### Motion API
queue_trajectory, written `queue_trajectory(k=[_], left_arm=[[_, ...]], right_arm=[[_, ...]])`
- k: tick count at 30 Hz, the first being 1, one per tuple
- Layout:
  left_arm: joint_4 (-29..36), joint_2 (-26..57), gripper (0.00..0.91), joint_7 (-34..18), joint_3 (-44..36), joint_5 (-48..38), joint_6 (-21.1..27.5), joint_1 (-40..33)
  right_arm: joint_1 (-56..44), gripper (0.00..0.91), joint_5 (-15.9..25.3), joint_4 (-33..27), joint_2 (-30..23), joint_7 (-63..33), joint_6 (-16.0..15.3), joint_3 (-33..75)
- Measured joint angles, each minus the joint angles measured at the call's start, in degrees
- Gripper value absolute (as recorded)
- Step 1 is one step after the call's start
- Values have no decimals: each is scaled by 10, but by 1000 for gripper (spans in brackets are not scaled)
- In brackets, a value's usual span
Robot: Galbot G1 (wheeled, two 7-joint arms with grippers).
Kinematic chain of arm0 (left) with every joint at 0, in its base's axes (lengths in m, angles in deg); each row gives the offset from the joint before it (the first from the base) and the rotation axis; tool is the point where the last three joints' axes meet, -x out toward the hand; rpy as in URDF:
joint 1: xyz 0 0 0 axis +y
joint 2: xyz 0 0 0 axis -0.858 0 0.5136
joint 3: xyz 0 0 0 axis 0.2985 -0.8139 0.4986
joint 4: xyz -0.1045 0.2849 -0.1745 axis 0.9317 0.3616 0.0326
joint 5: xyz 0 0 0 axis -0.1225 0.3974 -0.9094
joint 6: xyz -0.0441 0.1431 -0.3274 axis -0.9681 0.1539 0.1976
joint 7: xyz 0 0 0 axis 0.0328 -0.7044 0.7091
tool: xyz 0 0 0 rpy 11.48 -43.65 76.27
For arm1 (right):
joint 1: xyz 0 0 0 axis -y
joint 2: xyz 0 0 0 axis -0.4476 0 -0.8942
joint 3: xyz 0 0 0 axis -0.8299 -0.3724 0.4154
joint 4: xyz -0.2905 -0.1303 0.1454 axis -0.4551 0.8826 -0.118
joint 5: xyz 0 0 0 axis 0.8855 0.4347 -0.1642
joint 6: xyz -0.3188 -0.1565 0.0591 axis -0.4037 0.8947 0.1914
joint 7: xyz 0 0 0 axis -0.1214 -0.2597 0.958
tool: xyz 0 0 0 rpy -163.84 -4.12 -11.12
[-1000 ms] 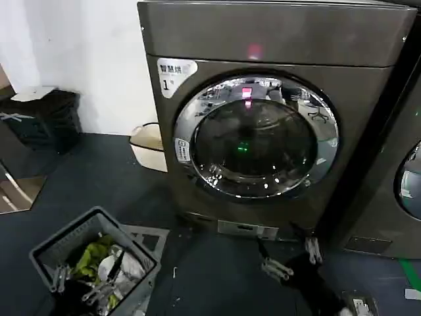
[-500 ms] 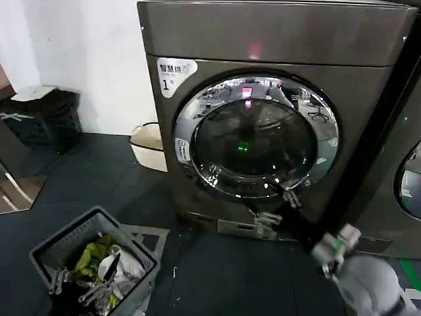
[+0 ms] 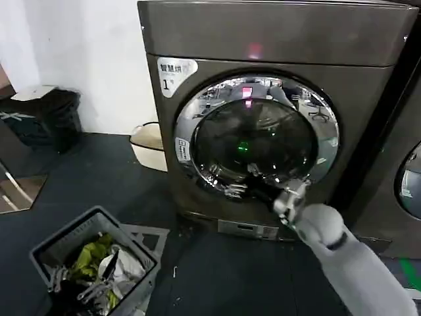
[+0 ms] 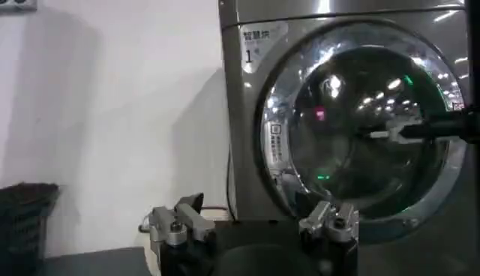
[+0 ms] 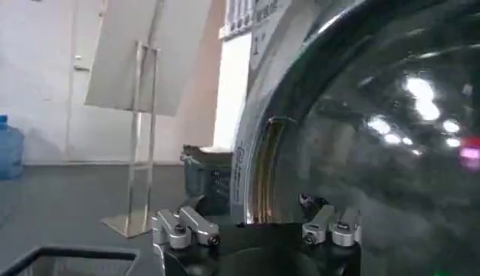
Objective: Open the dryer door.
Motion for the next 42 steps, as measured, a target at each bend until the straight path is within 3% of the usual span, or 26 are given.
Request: queue_trajectory(k=[13, 24, 31, 42], left_arm=[[0, 1, 907, 4, 10, 0, -1, -6], [-3, 1, 907, 9, 12, -2, 0, -11], [-2, 2, 907, 23, 11, -13, 5, -15], [-28, 62, 907, 5, 28, -80, 22, -57]], right_arm=[[85, 907, 1, -110, -73, -3, 0, -60], [114, 907, 2, -163, -117, 1, 0, -73], [113, 907, -21, -159, -108, 70, -8, -68], [73, 907, -30, -91, -43, 209, -17, -51]])
